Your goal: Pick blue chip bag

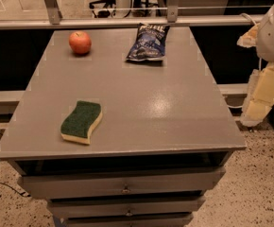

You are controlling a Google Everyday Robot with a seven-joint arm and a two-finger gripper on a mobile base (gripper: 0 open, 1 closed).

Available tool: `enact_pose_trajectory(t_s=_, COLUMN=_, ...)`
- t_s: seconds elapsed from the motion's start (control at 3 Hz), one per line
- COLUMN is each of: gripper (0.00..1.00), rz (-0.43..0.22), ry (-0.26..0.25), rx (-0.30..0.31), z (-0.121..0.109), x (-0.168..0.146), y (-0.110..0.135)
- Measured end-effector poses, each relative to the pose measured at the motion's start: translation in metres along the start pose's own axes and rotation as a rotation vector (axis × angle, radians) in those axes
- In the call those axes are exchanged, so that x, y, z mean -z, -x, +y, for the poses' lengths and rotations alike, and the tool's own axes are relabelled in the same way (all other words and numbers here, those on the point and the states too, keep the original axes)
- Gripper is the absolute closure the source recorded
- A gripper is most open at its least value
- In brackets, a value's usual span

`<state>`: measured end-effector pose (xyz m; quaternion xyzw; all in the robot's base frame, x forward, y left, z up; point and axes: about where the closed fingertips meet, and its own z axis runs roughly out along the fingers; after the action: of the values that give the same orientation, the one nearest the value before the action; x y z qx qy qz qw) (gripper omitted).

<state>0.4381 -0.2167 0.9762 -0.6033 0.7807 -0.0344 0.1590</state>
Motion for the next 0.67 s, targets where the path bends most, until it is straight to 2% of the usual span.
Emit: enact_pose_trajectory(t_s=0.67, gripper=0.00, rz=-0.019, ry=-0.014, rx=0.006, z=-0.0081, x=-0.0064, y=0.0047)
